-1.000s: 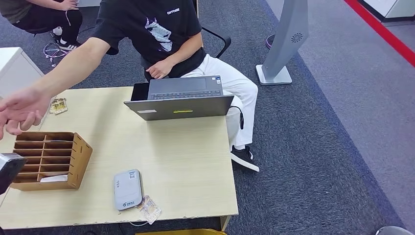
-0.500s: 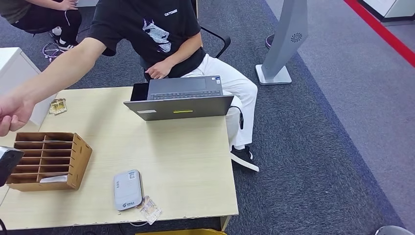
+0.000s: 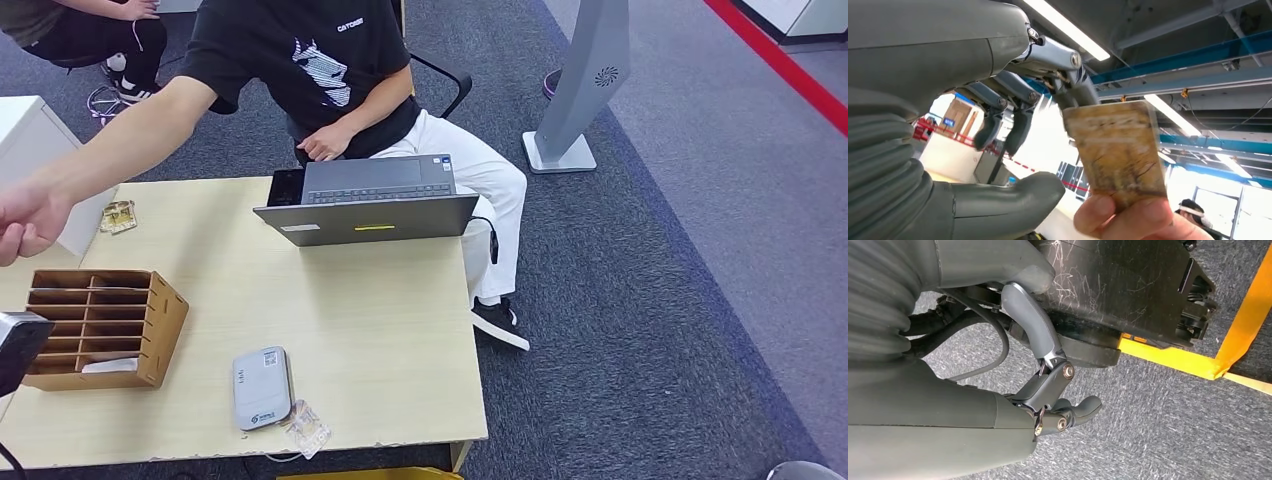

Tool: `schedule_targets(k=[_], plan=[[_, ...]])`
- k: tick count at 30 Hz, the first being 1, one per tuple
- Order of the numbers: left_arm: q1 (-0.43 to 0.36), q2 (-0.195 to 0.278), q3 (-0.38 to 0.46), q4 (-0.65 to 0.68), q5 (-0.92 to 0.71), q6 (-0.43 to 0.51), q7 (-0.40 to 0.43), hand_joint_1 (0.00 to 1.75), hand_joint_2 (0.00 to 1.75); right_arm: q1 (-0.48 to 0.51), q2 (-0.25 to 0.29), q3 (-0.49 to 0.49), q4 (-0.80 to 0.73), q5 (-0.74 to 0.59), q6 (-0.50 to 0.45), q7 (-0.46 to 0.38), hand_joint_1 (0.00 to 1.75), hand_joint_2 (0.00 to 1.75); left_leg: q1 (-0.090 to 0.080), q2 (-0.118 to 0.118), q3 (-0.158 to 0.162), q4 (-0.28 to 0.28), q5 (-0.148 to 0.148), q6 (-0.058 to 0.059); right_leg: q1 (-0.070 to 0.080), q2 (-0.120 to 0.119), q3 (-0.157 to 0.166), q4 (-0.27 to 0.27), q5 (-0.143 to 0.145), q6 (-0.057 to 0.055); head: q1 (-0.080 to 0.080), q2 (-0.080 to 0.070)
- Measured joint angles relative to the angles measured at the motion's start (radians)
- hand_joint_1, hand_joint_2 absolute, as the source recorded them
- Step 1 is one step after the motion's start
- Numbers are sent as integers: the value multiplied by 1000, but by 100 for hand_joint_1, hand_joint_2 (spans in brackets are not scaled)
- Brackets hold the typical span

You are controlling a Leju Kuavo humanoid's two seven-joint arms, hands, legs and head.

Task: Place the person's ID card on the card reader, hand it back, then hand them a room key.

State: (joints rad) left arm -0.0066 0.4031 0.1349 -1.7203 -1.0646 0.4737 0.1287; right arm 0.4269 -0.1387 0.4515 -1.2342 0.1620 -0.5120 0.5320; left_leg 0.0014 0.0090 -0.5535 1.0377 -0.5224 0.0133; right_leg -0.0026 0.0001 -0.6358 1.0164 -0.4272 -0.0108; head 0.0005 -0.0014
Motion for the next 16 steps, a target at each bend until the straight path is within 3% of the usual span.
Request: schedule_targets(k=[6, 16], plan=[[34, -21, 0, -58, 55, 3, -14, 0, 175, -7, -15, 27, 2, 1, -8, 18, 0, 175, 0, 1, 0, 0, 0, 0, 0, 0, 0, 0, 0, 0, 0, 0], [215, -82, 53, -199, 118, 51, -45, 0, 175, 2, -54, 82, -36, -3, -33, 86, 0, 175, 0, 1, 0, 0, -2, -1, 0, 1, 0, 0, -1, 1, 0, 0]])
